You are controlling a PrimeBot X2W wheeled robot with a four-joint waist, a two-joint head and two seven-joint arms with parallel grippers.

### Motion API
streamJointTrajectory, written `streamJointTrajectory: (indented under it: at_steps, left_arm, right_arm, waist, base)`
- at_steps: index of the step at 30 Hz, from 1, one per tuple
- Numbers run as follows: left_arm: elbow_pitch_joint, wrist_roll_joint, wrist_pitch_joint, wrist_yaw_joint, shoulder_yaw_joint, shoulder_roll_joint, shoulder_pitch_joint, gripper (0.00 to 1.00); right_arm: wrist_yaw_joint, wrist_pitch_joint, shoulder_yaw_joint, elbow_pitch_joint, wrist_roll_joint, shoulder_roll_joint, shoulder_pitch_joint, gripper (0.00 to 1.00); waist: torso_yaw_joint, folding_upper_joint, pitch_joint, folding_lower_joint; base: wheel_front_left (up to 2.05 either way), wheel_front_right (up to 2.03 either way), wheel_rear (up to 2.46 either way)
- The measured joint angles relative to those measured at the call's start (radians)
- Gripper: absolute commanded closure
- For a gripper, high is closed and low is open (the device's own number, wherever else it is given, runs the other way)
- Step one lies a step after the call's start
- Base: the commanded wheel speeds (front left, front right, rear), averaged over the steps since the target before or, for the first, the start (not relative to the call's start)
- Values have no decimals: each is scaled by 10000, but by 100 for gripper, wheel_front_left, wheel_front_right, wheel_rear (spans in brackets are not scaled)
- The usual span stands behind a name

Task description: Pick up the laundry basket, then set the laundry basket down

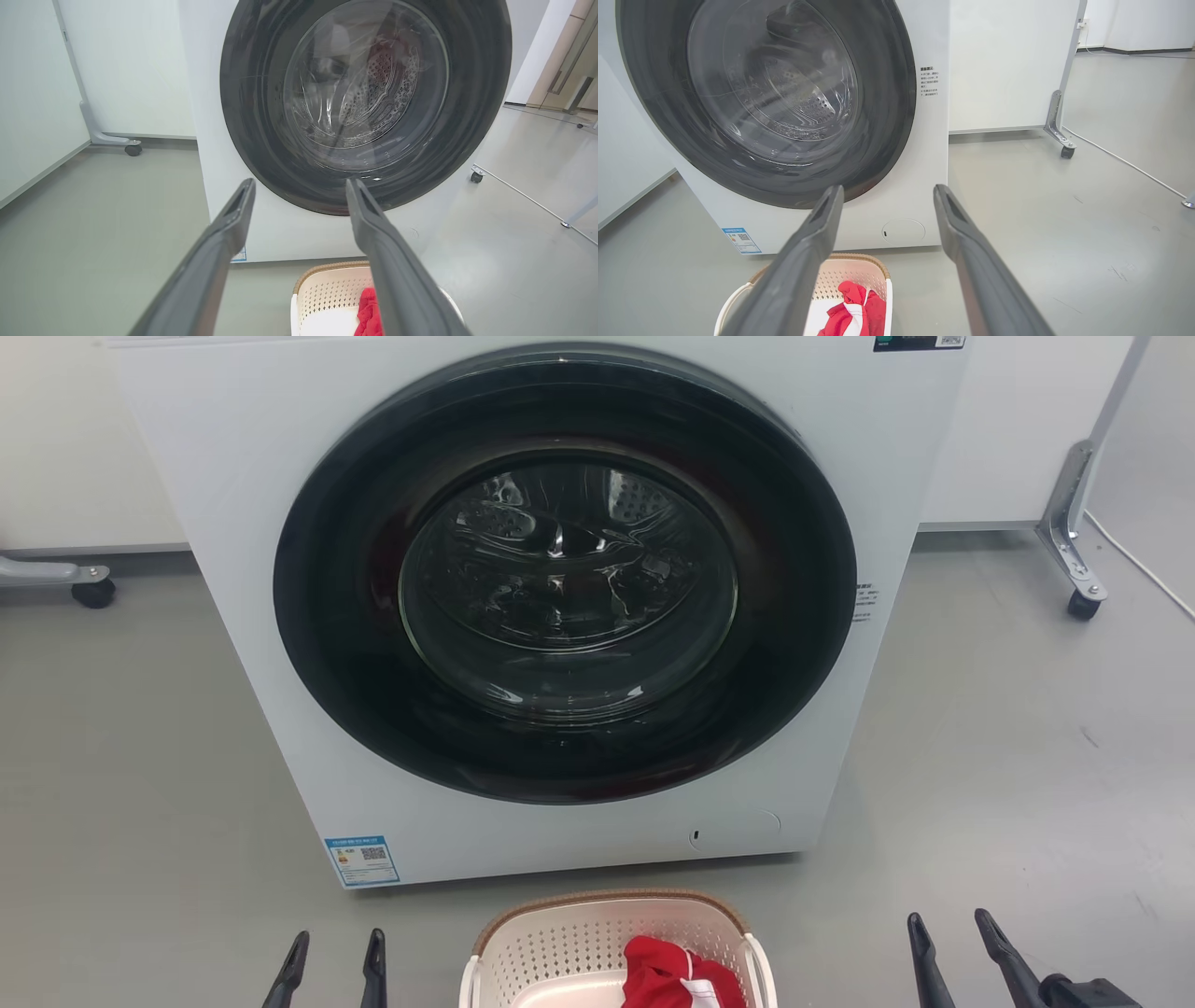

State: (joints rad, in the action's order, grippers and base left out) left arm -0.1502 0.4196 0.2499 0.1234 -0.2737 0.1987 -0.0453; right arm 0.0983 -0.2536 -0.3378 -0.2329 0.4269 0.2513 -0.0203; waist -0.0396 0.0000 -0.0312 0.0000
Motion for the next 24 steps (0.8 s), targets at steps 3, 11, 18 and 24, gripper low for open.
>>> streamJointTrajectory:
  at_steps: [3, 11, 18, 24]
  left_arm:
    - [117, -59, -2, 0, 105, 15, -204, 0]
    - [408, -174, -205, 2, 408, -77, -505, 0]
    - [608, -527, -577, 8, 775, -322, -799, 0]
    - [738, -706, -828, 8, 953, -460, -860, 0]
  right_arm:
    - [75, 0, 102, 150, -59, 102, 188, 0]
    - [134, 0, 240, 583, -178, 121, 430, 0]
    - [174, 2, 355, 832, -318, 125, 559, 0]
    - [184, 52, 431, 995, -399, 127, 575, 0]
  waist:
    - [5, 0, -10, 1]
    - [19, 0, -23, 0]
    - [18, 0, 11, 0]
    - [11, 0, 48, 0]
  base:
    - [0, 0, 0]
    - [0, 0, 0]
    - [0, 0, 0]
    - [0, 0, 0]
